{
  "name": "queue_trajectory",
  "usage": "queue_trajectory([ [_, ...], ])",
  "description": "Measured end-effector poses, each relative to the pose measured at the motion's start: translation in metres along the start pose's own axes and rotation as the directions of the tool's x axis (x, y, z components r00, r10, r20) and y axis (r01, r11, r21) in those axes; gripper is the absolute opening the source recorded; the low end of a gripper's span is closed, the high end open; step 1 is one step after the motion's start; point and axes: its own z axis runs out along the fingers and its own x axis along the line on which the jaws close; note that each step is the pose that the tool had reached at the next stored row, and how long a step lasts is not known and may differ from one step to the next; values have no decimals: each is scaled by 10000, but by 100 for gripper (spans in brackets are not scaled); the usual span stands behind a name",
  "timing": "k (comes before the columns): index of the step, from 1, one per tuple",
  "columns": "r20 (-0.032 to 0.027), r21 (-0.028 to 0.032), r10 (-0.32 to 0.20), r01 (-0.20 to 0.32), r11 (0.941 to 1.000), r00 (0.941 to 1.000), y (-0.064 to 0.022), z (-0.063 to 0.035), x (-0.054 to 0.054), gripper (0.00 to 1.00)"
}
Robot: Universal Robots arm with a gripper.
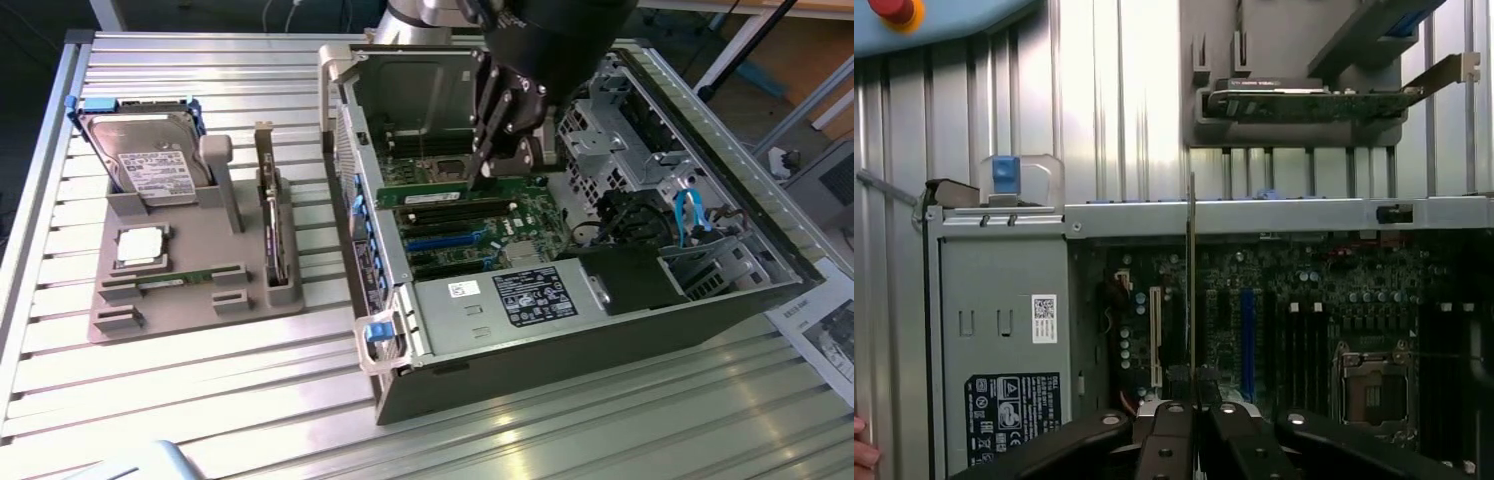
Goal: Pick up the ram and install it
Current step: 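Pick up the ram and move it above insertion slot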
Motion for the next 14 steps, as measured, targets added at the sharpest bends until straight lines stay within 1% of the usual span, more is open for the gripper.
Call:
queue_trajectory([
  [3,-2,0,0,0,10000,10000,-65,-3,11,12],
  [9,0,1,0,0,10000,10000,-231,-10,44,12],
  [14,1,0,0,0,10000,10000,-326,-13,62,12],
])
